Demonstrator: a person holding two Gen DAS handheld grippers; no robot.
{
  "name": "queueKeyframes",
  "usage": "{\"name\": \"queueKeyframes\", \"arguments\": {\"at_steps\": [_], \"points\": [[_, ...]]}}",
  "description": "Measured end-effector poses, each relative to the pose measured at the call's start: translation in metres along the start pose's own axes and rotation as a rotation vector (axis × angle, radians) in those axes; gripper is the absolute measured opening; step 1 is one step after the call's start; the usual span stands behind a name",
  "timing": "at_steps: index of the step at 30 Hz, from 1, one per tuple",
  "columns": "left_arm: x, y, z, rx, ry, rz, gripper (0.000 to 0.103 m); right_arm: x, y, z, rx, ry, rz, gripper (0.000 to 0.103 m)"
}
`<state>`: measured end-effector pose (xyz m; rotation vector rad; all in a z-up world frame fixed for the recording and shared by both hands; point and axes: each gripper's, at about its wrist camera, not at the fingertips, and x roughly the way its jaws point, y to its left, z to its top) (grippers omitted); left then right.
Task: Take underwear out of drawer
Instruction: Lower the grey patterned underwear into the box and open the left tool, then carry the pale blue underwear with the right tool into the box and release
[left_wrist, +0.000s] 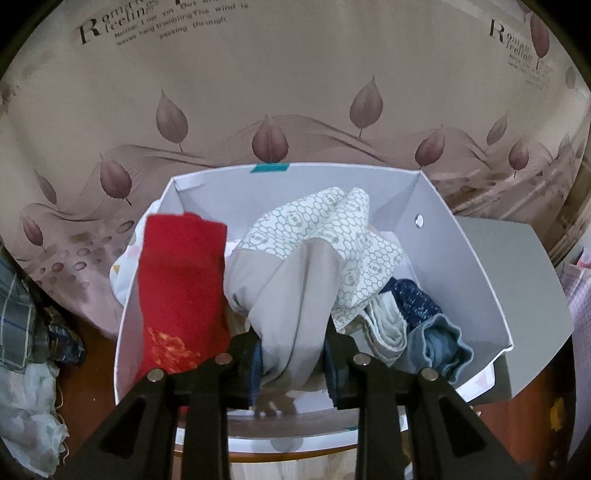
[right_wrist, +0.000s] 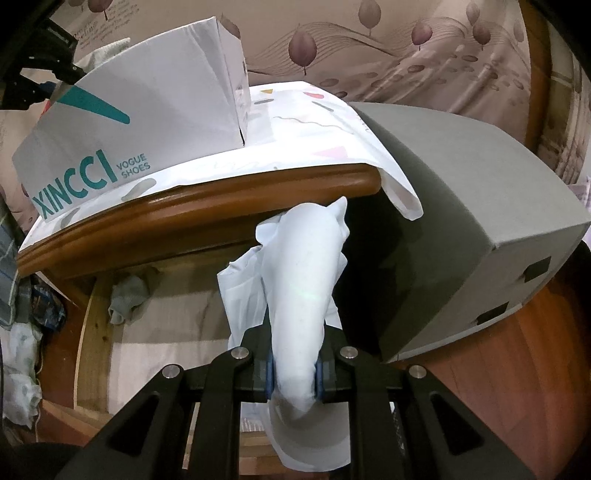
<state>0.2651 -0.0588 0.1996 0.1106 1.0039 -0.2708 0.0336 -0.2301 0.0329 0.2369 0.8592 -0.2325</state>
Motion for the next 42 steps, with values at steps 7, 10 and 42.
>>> {"name": "queueKeyframes", "arguments": {"at_steps": [7,10,42], "points": [[0.006,0.0,-0.003,-0.005,0.019,0.03,0.037,0.002,0.002,0.0,-0.011,0.004,0.0,0.014],[-0.003,0.0,-0.003,0.001,-0.001,0.027,0.04,0.002,0.004,-0.001,-0.017,0.008,0.001,0.014],[-0.041,0.171,-0.204,-0.412,-0.074,0.439,0.065,-0.005,0.021,-0.001,-0.108,0.12,0.083,0.014]]}}
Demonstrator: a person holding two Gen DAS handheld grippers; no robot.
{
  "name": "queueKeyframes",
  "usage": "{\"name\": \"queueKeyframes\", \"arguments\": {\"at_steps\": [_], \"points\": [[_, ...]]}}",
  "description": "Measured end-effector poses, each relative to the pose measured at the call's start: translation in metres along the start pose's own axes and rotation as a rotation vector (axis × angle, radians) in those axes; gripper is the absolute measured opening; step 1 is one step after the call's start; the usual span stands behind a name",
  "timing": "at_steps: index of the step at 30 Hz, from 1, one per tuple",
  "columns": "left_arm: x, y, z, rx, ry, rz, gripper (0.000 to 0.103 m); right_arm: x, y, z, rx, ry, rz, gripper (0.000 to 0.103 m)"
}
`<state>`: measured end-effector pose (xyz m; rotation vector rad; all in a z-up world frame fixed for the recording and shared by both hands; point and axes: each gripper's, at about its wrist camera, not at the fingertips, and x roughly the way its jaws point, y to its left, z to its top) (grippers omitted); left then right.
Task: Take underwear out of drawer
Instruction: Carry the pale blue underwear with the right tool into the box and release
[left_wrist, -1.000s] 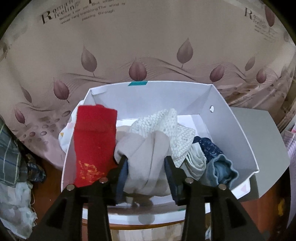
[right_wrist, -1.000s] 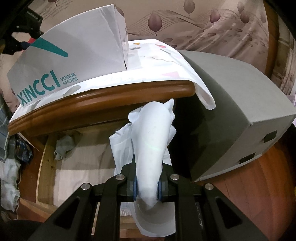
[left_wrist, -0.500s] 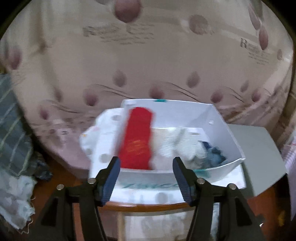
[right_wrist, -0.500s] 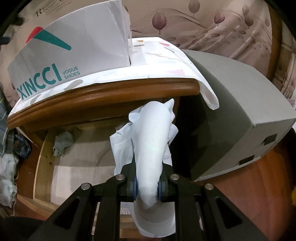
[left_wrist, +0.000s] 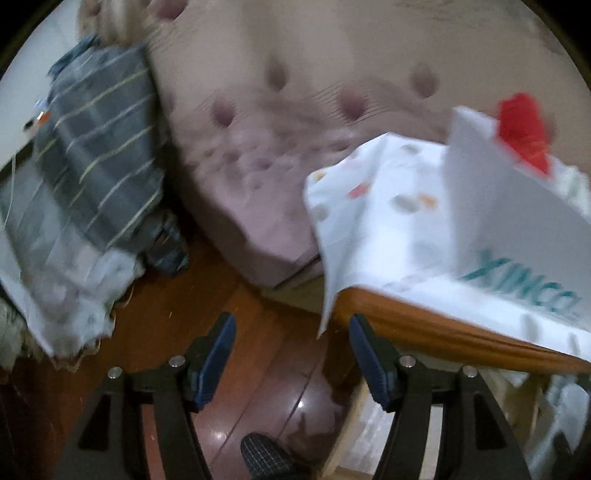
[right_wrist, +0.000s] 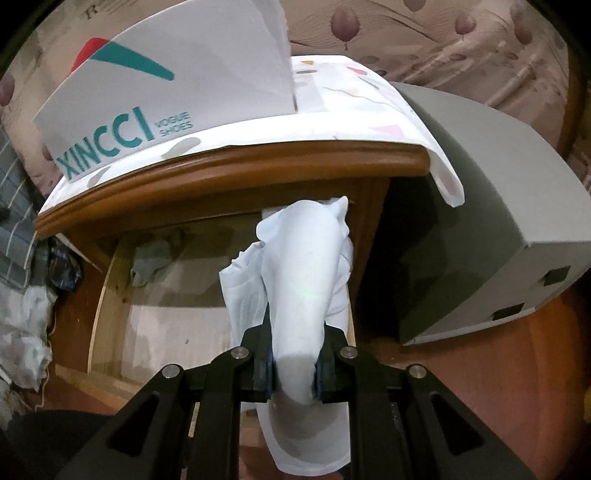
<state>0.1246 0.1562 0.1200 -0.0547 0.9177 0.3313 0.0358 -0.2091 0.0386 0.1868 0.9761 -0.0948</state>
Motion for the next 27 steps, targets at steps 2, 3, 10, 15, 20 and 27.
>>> {"name": "queueKeyframes", "arguments": {"at_steps": [2,3,10,15,20,27], "points": [[0.015,0.004,-0.008,-0.04,0.013,0.016,0.065,-0.005,0.004,0.002,-0.017,0.006,0.003,0.014],[0.024,0.004,-0.012,-0.063,0.025,0.021,0.065,-0.007,0.005,0.003,-0.021,0.01,0.009,0.014],[0.054,0.005,-0.027,-0.167,0.054,0.042,0.065,-0.031,0.011,0.012,-0.07,0.017,0.035,0.014],[0.056,0.004,-0.029,-0.177,0.064,0.047,0.065,-0.048,0.007,0.02,-0.069,0.008,0.07,0.014],[0.063,-0.001,-0.028,-0.183,0.097,0.011,0.065,-0.07,0.007,0.03,-0.08,-0.014,0.095,0.014],[0.063,-0.001,-0.027,-0.182,0.104,0.015,0.065,-0.11,0.014,0.042,-0.084,-0.058,0.13,0.014]]}}
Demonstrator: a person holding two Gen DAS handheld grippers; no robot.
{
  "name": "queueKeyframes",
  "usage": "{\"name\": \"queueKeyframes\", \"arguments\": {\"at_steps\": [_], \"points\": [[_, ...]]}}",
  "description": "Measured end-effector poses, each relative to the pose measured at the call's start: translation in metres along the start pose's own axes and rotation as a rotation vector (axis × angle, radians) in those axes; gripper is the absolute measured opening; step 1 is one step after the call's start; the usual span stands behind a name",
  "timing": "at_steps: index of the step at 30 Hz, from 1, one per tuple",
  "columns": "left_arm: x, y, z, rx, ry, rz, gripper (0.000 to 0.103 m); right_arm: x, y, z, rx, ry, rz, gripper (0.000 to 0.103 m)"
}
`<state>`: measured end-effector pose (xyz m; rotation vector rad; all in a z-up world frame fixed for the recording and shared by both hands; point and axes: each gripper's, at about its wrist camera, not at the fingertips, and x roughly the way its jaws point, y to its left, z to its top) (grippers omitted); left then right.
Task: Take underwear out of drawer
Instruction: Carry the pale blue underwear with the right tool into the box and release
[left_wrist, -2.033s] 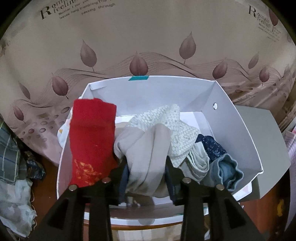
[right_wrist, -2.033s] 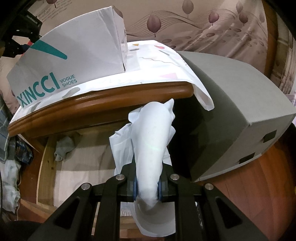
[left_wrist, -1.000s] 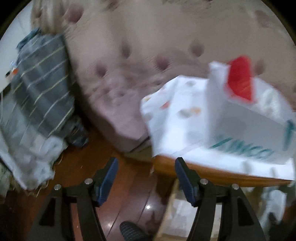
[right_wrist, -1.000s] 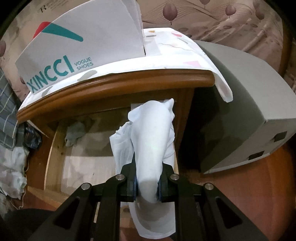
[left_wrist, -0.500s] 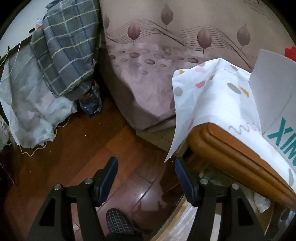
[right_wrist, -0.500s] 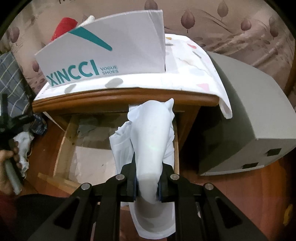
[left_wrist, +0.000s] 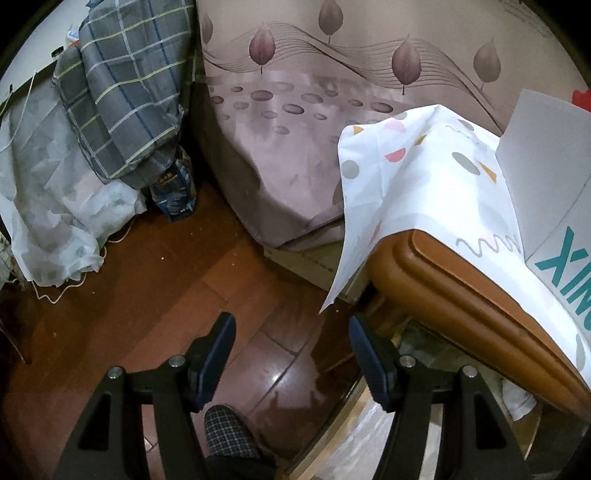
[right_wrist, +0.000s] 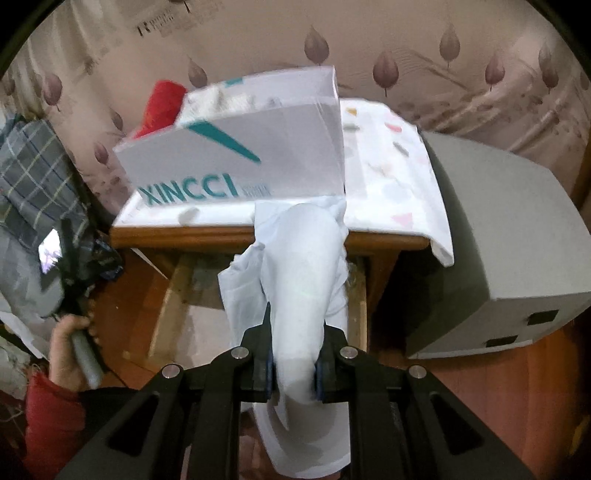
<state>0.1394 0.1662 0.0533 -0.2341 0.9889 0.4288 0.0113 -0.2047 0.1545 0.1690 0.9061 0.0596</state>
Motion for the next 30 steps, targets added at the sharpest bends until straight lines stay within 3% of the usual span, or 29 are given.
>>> {"name": "queueKeyframes", "arguments": {"at_steps": [4,11,20,25,30], "points": [[-0.001,0.002,0.001,-0.007,0.001,-0.006,0.065,-0.03,0.012,0.024,-0.028,-0.065,0.017,0.014],[0.002,0.004,0.002,-0.011,0.008,0.006,0.065,-0.073,0.041,0.104,-0.119,-0.238,0.025,0.014],[0.003,0.01,0.006,-0.029,0.003,0.032,0.065,-0.062,0.063,0.198,-0.195,-0.345,-0.058,0.014],[0.002,0.009,0.006,-0.018,-0.011,0.061,0.065,-0.014,0.061,0.233,-0.199,-0.291,-0.1,0.015],[0.001,0.008,0.006,-0.009,-0.012,0.064,0.065,0.051,0.05,0.247,-0.185,-0.171,-0.121,0.016]]}}
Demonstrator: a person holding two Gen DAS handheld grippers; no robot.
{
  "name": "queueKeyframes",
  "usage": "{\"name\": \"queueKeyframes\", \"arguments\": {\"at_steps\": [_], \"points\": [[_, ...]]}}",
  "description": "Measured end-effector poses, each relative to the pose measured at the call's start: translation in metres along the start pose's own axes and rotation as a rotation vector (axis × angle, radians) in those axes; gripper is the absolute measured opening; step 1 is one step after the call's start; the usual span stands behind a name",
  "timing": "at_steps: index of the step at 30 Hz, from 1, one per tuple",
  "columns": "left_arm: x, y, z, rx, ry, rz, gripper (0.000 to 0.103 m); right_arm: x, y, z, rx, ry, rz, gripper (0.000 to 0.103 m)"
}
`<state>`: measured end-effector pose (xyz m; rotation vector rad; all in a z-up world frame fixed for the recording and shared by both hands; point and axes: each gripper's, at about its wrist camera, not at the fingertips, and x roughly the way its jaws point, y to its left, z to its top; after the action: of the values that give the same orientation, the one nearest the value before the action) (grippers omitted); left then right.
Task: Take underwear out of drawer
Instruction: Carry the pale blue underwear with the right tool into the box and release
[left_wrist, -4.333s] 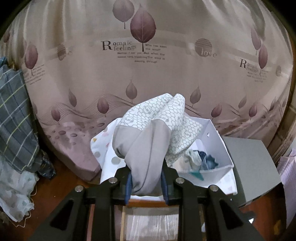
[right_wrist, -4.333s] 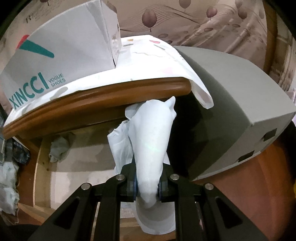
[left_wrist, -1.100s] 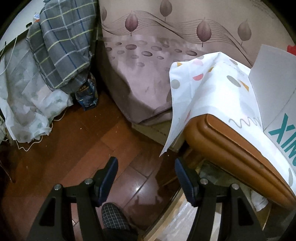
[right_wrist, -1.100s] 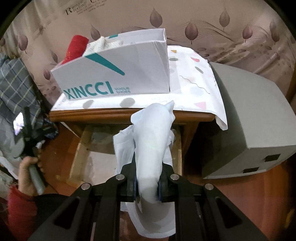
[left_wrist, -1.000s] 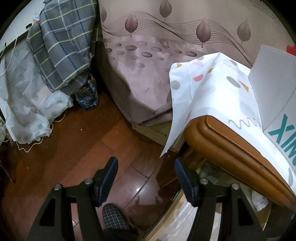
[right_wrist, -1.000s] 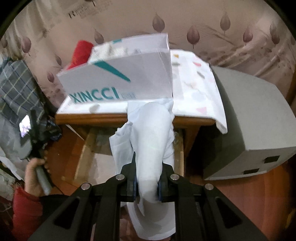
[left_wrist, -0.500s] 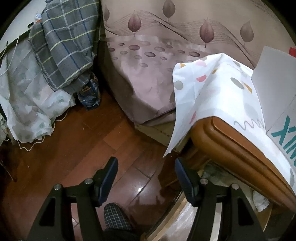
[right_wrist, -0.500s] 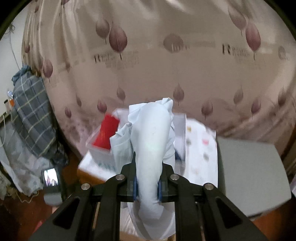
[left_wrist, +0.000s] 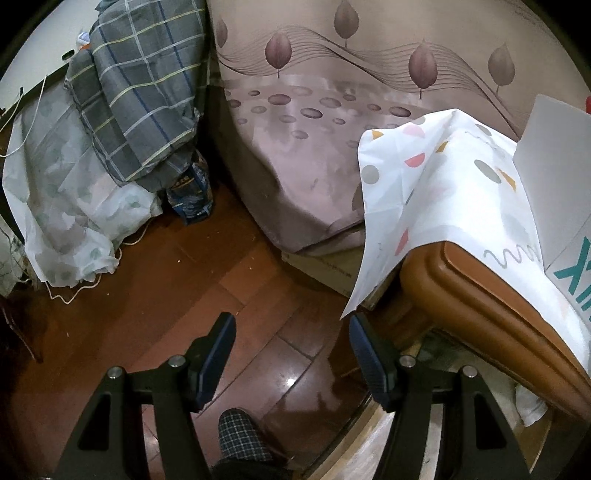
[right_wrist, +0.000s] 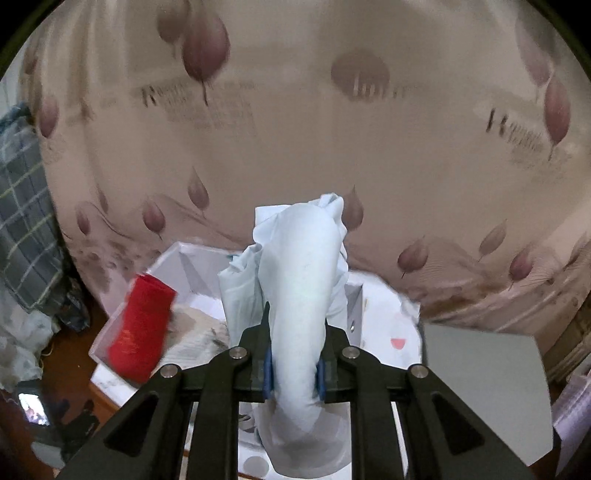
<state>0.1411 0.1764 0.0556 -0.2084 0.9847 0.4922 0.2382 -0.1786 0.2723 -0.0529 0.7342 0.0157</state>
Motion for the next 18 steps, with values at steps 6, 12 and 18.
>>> {"name": "queueKeyframes", "arguments": {"at_steps": [6,12,18], "points": [[0.0,0.001,0.0,0.005,0.005,-0.005,0.065,0.061,-0.002,-0.013,0.018,0.149,-0.001,0.023],[0.002,0.002,0.0,0.004,0.012,-0.011,0.065,0.08,-0.003,-0.022,0.016,0.17,-0.051,0.049],[0.003,0.003,0.0,-0.005,0.021,-0.022,0.065,0.057,0.001,-0.018,-0.027,0.097,-0.094,0.065]]}}
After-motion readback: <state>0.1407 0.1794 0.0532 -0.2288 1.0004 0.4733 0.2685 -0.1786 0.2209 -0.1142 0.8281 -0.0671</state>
